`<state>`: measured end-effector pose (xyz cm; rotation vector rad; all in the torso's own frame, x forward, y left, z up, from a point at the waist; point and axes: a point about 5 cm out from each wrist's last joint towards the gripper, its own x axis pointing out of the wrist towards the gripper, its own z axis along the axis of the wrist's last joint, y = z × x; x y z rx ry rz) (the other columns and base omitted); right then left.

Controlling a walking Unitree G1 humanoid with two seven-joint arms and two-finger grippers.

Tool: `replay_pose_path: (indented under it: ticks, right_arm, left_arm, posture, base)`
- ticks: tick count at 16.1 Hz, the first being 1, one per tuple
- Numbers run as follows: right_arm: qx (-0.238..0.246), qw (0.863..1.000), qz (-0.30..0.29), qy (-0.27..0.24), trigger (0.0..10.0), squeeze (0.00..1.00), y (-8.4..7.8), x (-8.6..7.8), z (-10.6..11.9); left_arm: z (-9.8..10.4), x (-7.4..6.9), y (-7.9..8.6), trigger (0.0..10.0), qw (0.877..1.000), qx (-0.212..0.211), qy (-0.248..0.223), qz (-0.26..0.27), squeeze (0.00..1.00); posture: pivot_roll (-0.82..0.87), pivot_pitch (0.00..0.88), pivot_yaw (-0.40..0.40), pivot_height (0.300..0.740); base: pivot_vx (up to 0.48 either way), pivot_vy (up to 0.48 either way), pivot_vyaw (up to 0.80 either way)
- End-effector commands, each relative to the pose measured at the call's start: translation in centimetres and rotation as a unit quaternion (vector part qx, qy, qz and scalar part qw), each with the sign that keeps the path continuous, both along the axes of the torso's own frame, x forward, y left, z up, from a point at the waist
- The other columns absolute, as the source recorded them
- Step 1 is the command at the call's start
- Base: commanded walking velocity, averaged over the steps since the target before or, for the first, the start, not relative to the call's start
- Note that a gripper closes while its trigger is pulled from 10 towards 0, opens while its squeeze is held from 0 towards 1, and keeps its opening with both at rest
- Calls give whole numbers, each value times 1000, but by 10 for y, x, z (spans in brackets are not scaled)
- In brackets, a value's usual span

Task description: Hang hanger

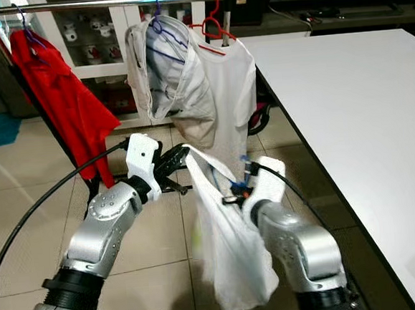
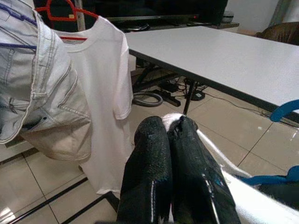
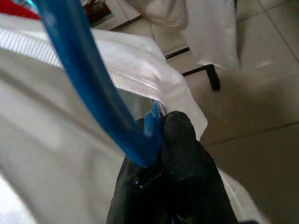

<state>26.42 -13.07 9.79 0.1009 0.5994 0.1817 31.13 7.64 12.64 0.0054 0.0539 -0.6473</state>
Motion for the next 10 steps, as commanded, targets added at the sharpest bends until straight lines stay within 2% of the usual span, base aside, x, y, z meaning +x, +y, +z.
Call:
replay_pose_path:
  ticks: [1, 3, 6, 8, 10]
  right_arm:
    - [-6, 999, -29, -16, 10000, 0, -9, 2, 7]
    - [21, 991, -117, -68, 10000, 0, -23, 15, 21]
    - [64, 969, -178, -161, 10000, 0, -28, 36, 55]
    - [74, 965, -154, -198, 10000, 0, -20, 46, 71]
    - [61, 968, -84, -227, 10000, 0, -3, 50, 81]
  left_arm:
    - [4, 2, -2, 0, 1000, 2, -4, -2, 0]
    - [5, -1, -7, 0, 1000, -7, -5, -26, 0]
    - [7, -13, -23, 0, 995, -21, -2, -99, 0]
    - [6, -16, -28, 0, 994, -15, 0, -112, 0]
    - [5, -13, -26, 0, 995, -11, 1, -99, 0]
  posture:
    - [-106, 0, -10, 740]
    - [-108, 0, -11, 740]
    - [-108, 0, -8, 740]
    - [-108, 0, -7, 740]
    - [-105, 0, -16, 740]
  base:
    - [0, 0, 0]
    - [0, 0, 0]
    - [0, 0, 0]
    - [0, 0, 0]
    - [0, 0, 0]
